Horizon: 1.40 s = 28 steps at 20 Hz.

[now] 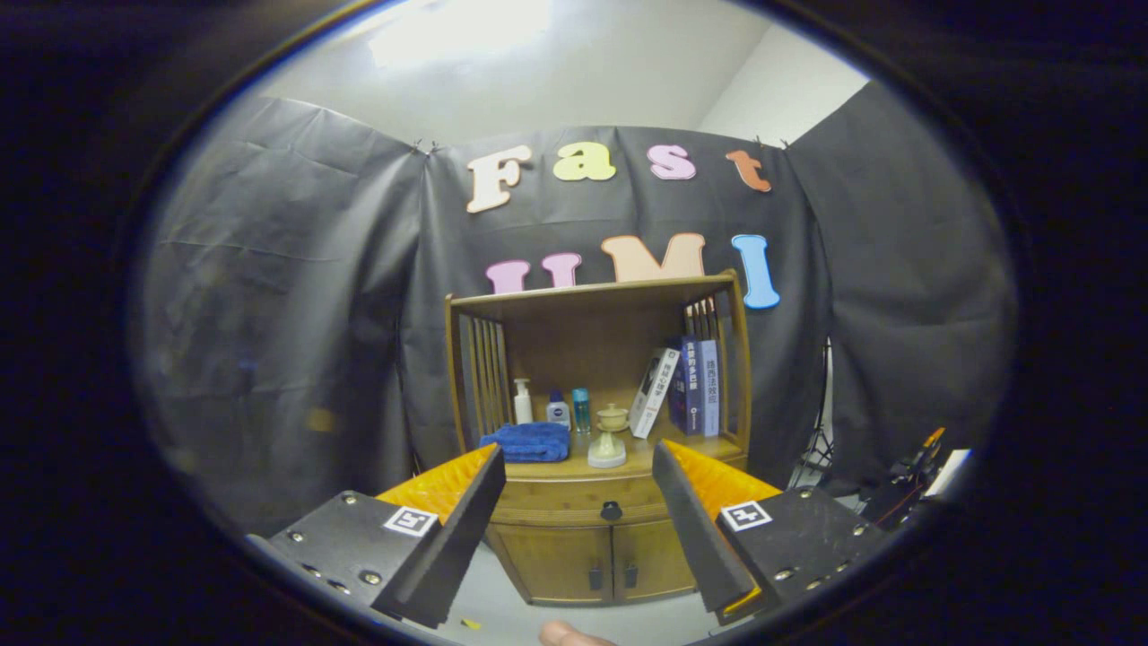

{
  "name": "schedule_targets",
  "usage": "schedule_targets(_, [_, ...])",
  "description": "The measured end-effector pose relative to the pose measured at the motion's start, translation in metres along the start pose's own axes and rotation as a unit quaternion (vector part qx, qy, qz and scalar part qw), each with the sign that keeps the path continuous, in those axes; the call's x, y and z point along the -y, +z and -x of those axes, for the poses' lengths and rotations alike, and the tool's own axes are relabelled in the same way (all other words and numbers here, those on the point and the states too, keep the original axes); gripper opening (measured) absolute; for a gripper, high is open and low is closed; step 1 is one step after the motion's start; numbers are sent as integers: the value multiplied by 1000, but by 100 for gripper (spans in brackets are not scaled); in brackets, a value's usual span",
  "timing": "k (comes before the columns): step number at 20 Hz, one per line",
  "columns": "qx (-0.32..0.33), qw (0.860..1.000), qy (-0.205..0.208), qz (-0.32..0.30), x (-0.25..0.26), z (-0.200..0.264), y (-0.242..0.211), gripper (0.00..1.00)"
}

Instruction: Pull open the drawer, take out the items inside it, and place them on the countertop above the cabinet.

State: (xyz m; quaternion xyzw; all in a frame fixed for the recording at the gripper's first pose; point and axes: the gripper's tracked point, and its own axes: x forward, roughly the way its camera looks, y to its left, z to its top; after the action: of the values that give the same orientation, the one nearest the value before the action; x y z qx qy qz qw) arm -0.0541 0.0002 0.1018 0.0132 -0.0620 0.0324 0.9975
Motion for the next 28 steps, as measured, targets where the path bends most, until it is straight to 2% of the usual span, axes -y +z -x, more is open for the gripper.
schedule_targets(10, [-13, 1000, -11, -7, 8, -6, -11, 99])
schedule_targets(28, [-25, 1000, 8, -4, -12, -7, -26, 99])
